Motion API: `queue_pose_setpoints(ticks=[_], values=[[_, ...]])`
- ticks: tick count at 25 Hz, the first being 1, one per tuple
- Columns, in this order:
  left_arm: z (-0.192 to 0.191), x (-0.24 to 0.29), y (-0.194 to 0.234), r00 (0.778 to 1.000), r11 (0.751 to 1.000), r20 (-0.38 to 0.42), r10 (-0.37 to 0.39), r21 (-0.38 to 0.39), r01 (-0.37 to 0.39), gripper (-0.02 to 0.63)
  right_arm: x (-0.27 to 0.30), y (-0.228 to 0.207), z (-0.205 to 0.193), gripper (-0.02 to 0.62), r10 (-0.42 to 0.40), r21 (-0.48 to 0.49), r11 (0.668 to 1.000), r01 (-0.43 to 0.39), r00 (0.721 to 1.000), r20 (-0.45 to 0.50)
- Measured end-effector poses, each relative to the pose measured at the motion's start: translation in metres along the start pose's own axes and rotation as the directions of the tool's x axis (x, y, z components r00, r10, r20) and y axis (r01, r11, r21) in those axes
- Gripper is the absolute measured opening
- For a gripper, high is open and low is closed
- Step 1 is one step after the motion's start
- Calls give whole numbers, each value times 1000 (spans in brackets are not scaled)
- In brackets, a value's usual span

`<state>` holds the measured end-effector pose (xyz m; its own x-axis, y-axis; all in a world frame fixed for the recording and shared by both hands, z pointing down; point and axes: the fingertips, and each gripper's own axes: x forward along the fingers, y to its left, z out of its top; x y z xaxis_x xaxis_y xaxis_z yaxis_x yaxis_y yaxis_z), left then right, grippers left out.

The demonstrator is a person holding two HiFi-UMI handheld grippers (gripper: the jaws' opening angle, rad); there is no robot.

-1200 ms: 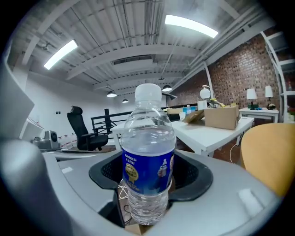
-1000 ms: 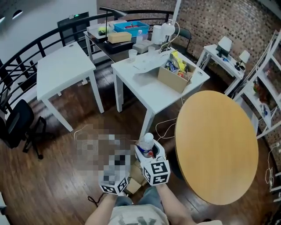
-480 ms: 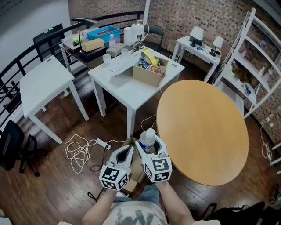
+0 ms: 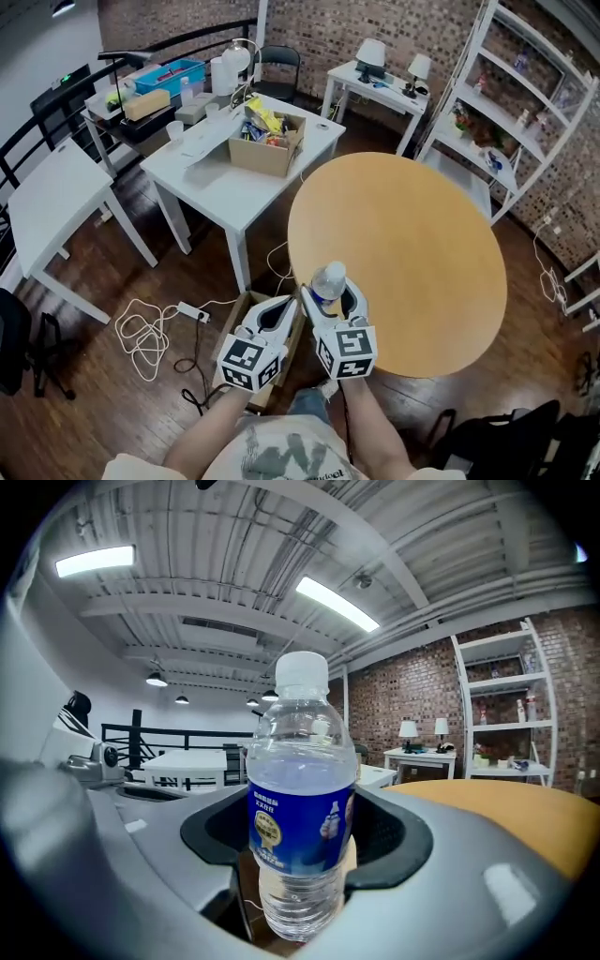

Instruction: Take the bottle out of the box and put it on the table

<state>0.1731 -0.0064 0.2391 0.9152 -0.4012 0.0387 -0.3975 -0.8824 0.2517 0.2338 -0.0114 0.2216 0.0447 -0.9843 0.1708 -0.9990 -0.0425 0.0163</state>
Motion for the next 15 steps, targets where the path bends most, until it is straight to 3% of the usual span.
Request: queue_pose_setpoints(ticks=[15], values=[[-15,138,-108,972,974,-69,-226,0,227,-3,-45,-169,-15,295,-216,40,975,217,976,-27]])
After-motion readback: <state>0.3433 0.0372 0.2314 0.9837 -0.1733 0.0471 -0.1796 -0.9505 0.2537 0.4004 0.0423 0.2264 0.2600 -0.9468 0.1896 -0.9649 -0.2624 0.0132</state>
